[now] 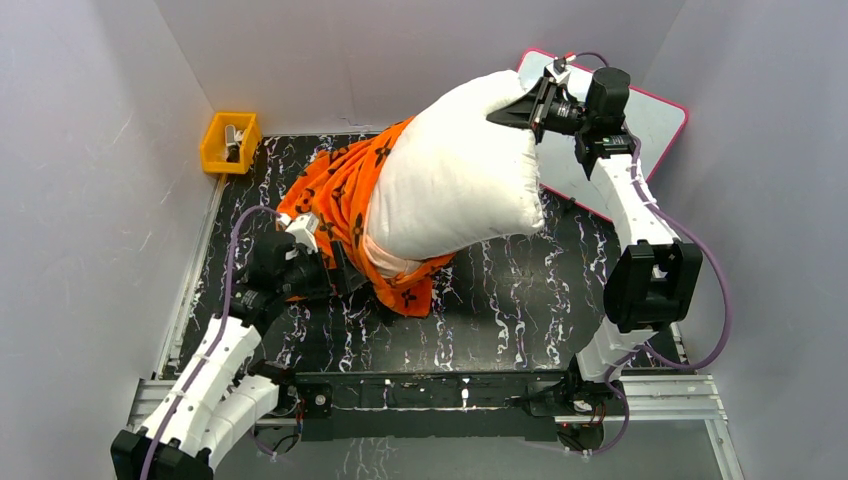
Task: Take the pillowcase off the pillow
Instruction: Remove the pillow from the pillowcase.
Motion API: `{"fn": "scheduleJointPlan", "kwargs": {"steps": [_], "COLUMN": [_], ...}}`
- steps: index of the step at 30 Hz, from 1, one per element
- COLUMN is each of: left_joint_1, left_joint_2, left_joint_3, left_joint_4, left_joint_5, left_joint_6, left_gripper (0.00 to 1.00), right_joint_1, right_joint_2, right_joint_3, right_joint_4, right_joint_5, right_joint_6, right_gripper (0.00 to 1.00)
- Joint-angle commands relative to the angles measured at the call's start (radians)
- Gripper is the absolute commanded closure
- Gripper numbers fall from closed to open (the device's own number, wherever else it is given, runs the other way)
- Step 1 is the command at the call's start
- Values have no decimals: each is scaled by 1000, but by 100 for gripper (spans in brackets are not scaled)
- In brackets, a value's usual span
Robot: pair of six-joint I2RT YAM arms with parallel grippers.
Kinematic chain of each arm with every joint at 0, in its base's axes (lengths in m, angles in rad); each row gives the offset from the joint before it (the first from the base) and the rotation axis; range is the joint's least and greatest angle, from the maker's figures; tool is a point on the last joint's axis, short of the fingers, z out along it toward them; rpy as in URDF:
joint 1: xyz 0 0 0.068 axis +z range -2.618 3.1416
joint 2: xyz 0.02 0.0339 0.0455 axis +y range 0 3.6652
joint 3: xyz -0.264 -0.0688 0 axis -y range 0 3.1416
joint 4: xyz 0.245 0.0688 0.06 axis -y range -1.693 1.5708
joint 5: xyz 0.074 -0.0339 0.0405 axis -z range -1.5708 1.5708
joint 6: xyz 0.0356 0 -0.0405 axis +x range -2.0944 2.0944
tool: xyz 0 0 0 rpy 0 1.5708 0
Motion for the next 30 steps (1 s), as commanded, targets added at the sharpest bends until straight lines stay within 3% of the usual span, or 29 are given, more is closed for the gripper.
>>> {"fn": "scheduleJointPlan", "kwargs": {"steps": [1,3,8,13,19,23,30], "left_joint_1": [-3,-3,-2,-3,-8,-10,-10], "left_joint_2": [82,168,322,136,-186,-190,-31], "left_joint_3": [101,132,135,-97,-352,-418,-497], "left_joint_4": [-150,-151,-161,68,270,403,732], "left_joint_5": [-384,-381,-332,-220,-342,-366,-409], "left_joint_6": [27,21,-182,-541,-905,-946,-1026], "left_gripper": [2,2,2,2,2,2,2], "right_joint_1": [7,7,6,6,6,5,6], "right_joint_2": [-77,-80,-93,-105,-107,-109,-117], "right_joint_3": [40,41,38,22,-11,-25,-33], "right_joint_4": [17,19,20,30,76,110,115], "right_joint_5": [-14,-18,-23,-23,-30,-34,-30], "right_joint_6": [-16,-17,-17,-17,1,20,19], "right_gripper": [100,100,100,100,100,100,100]}}
